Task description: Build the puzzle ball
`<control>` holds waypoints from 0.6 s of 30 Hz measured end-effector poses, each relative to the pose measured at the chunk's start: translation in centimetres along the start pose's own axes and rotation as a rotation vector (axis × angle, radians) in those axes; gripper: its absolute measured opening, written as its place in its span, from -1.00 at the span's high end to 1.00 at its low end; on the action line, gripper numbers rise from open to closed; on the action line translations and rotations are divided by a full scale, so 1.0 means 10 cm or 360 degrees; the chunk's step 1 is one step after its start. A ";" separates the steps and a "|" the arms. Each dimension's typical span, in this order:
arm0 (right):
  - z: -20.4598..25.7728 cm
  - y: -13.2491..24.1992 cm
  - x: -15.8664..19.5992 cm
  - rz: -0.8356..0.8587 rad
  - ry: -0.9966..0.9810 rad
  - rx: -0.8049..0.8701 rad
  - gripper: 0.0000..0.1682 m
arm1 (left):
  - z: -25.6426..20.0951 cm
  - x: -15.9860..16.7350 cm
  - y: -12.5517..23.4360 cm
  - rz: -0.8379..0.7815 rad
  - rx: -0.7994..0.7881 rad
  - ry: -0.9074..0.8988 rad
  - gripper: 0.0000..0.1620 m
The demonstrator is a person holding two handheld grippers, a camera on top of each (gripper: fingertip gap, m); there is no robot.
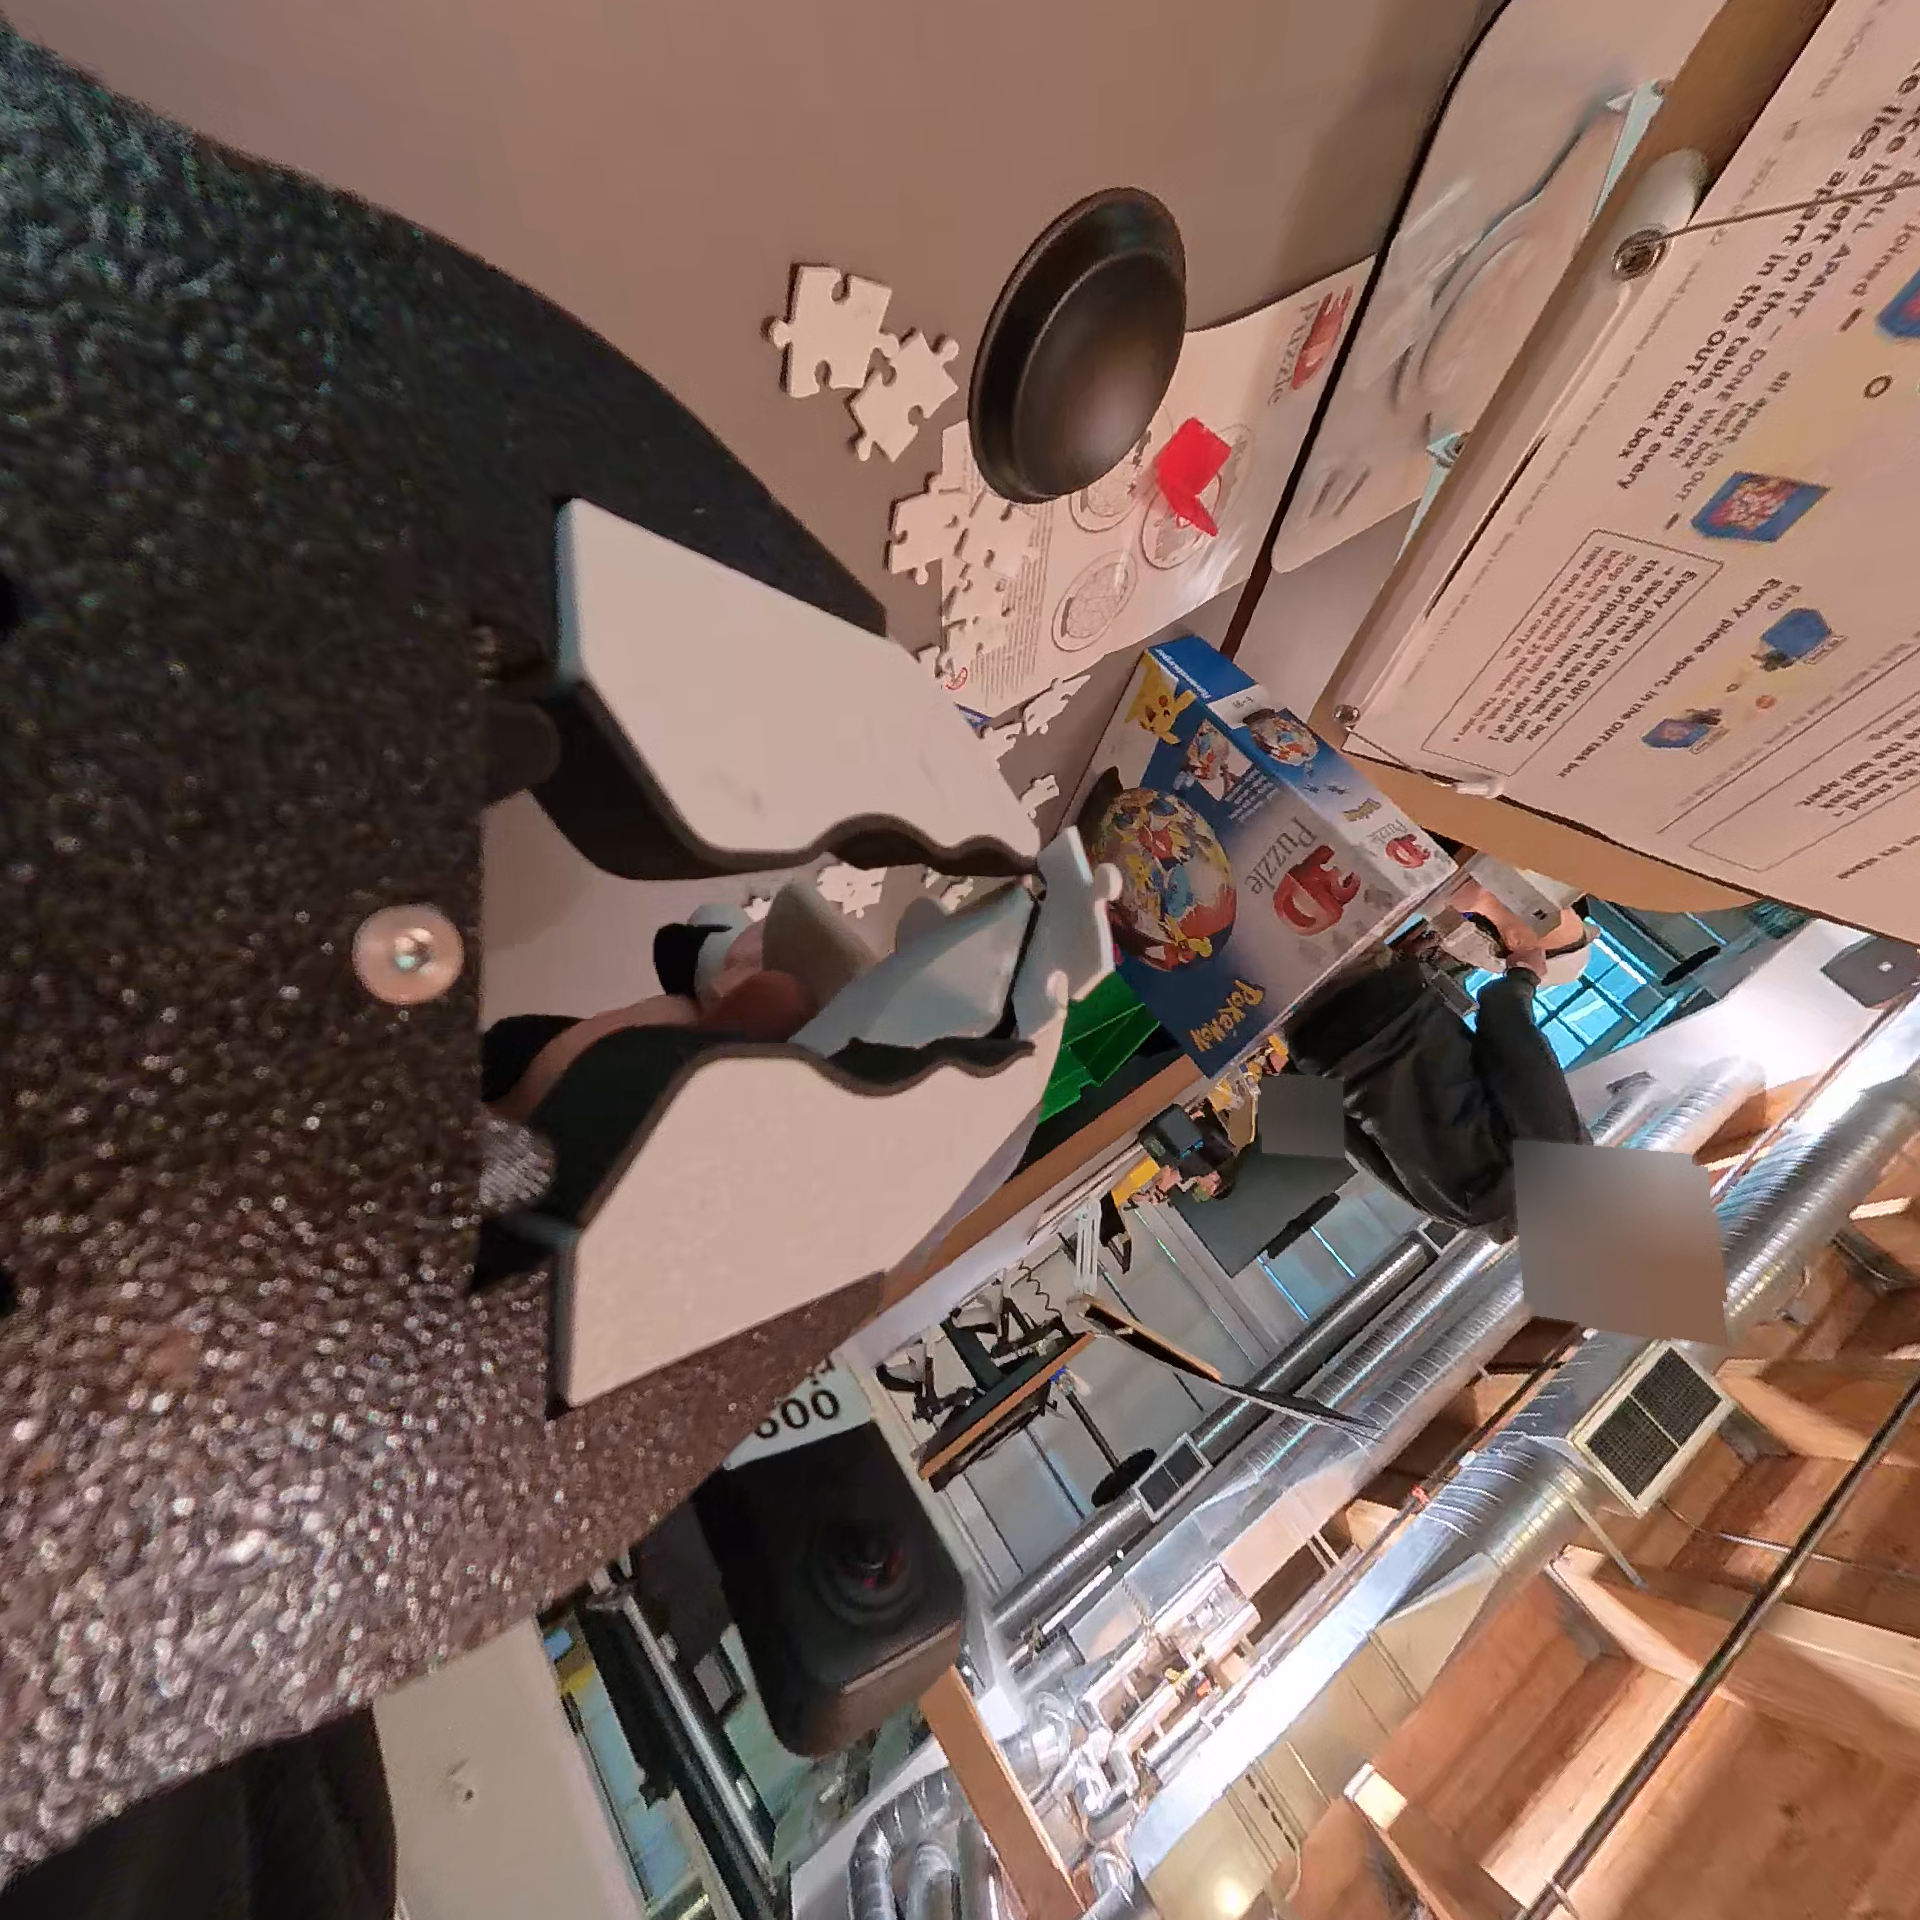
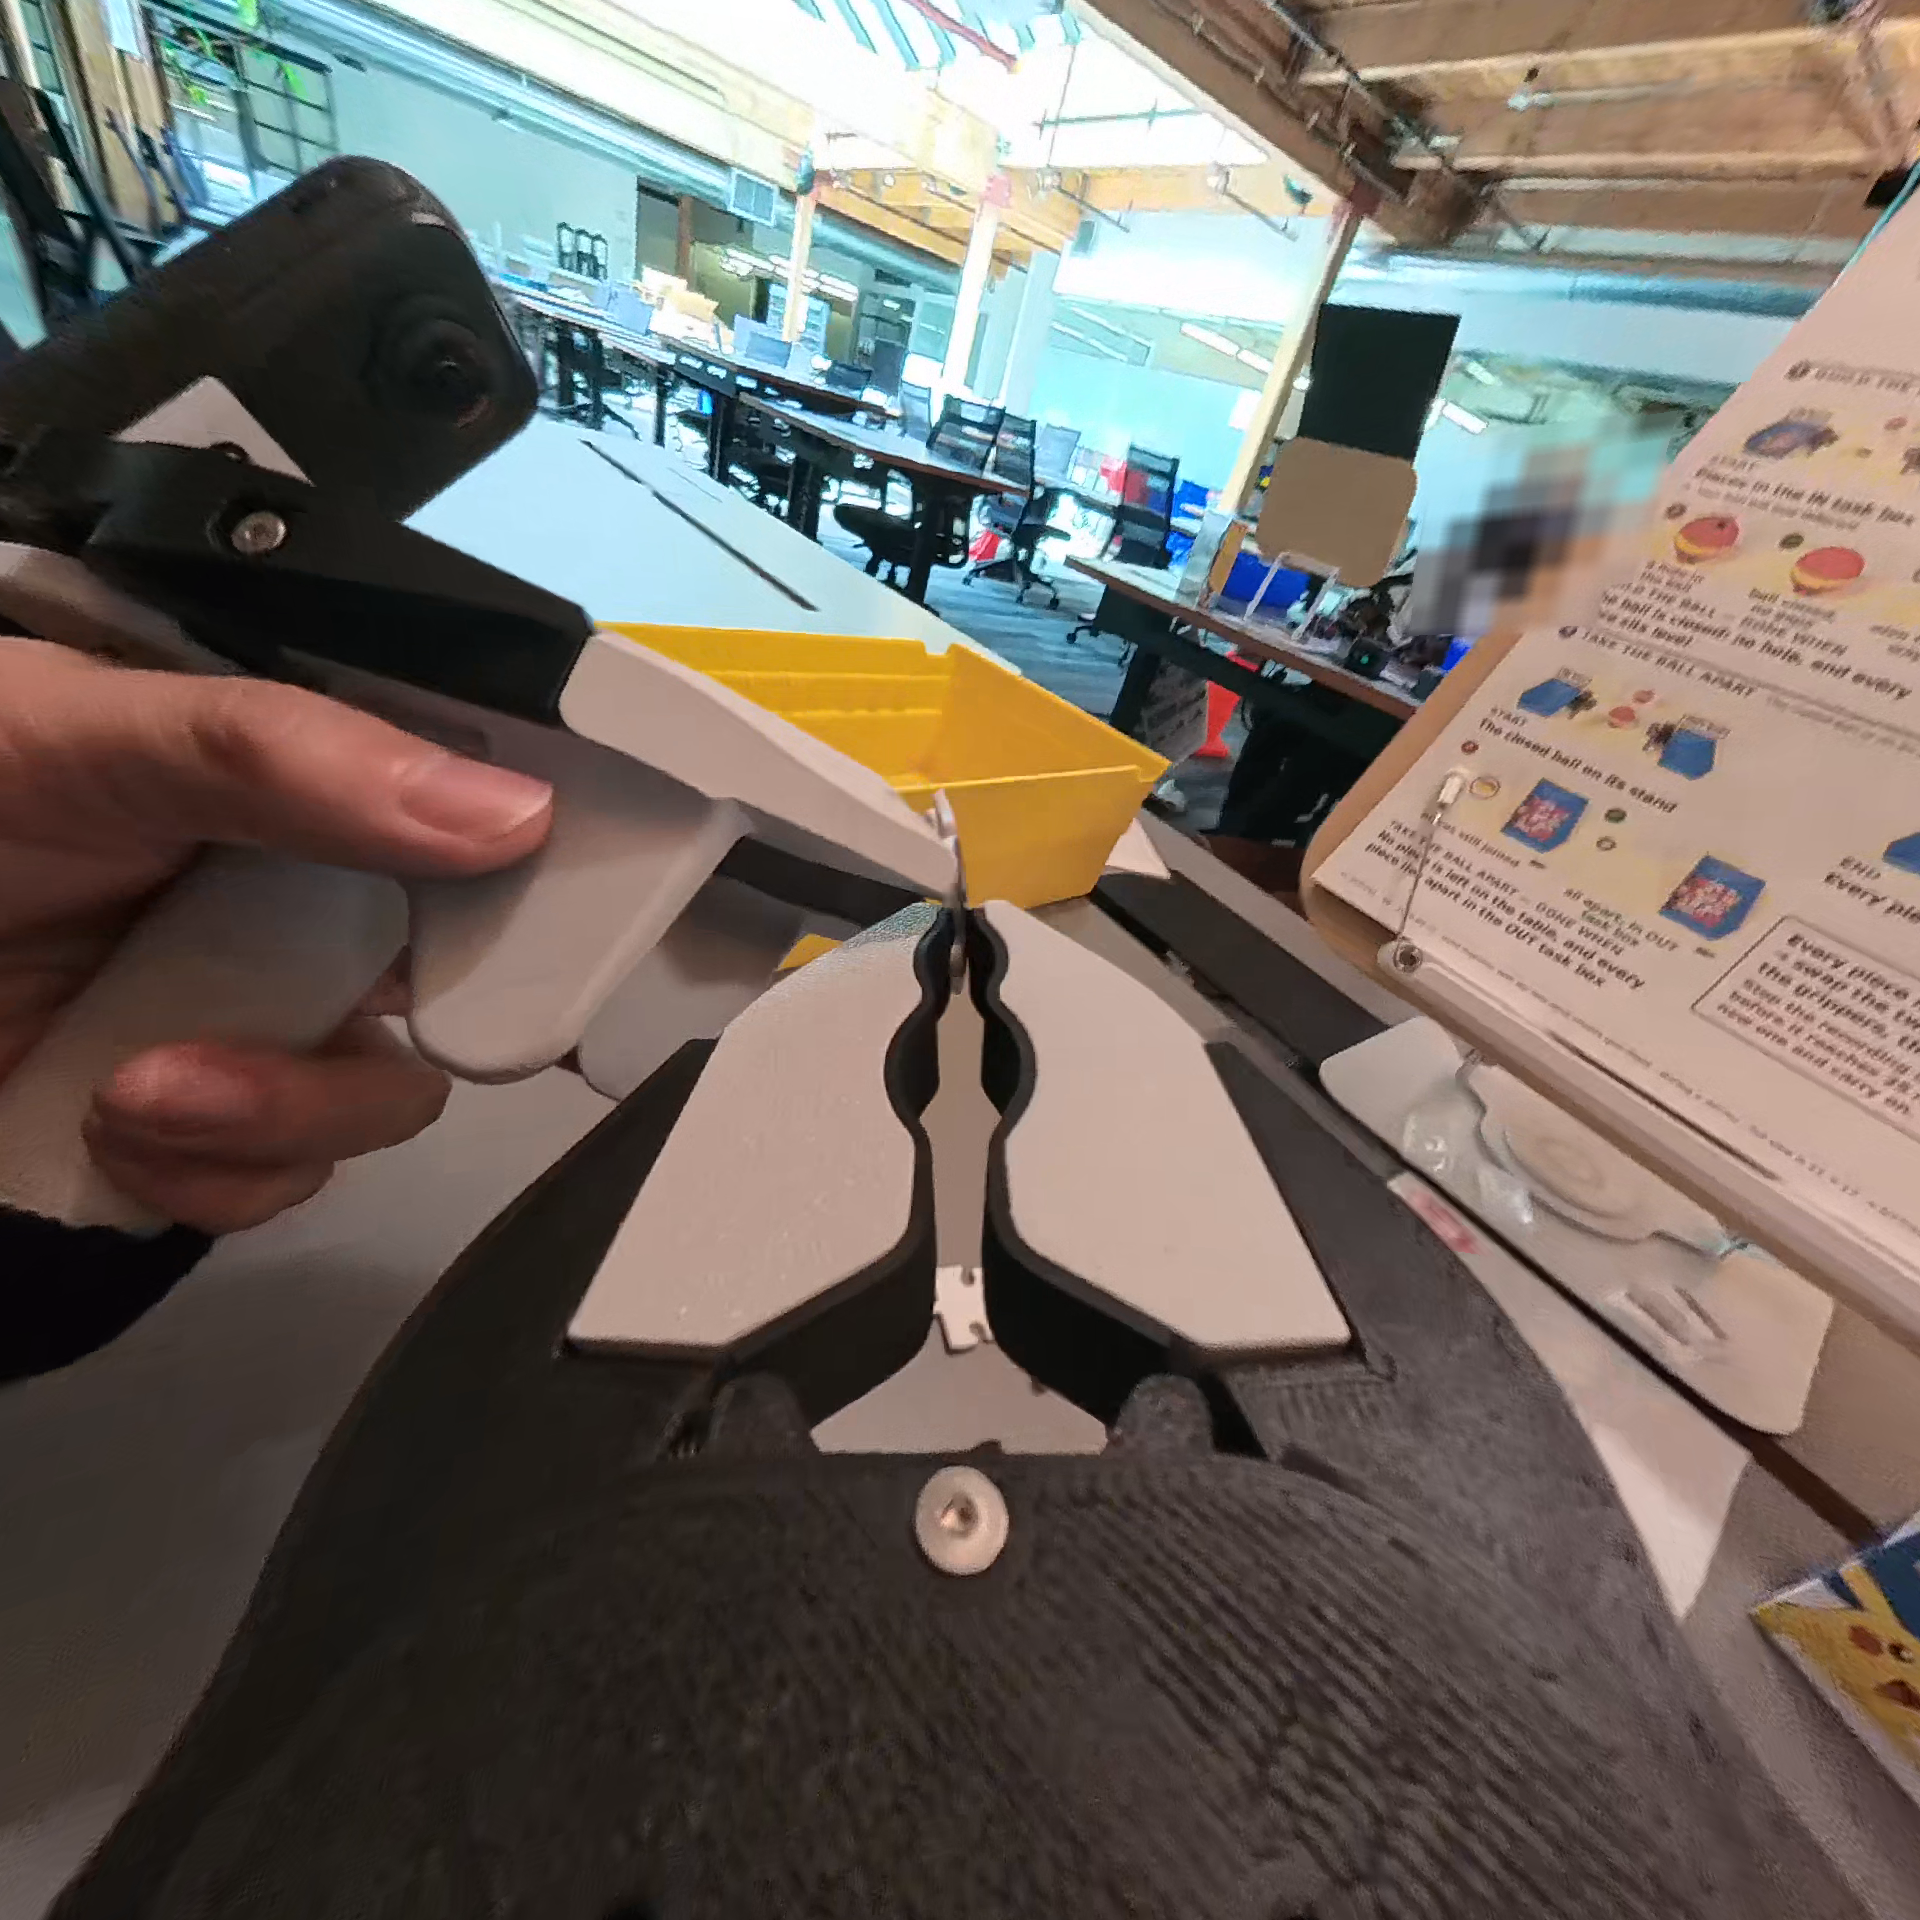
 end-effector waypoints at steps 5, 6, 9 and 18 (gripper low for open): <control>-0.09 0.08 0.06 0.0079 -0.0254 -0.0236 0.97 | 0.01 0.01 0.07 0.0030 -0.0089 -0.0216 0.42; -0.11 0.10 0.08 0.0098 -0.0334 -0.0290 0.97 | 0.03 0.01 0.11 0.0025 -0.0145 -0.0294 0.35; -0.10 0.12 0.20 0.0219 -0.0576 -0.0649 0.97 | 0.08 0.03 0.24 0.0070 -0.0285 -0.0589 0.31; 0.22 0.10 0.35 0.0352 -0.0881 -0.1324 0.97 | 0.22 0.31 0.45 0.0404 -0.0023 -0.0850 0.79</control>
Point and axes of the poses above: each gripper's, where its closed fingertips meet, y back along the fingers, x out of its underside, z = x × y across the jaws, the point moved 6 cm from there along y, back along the fingers, and after that the axes turned 10 degrees about z, right-handed, at the moved point
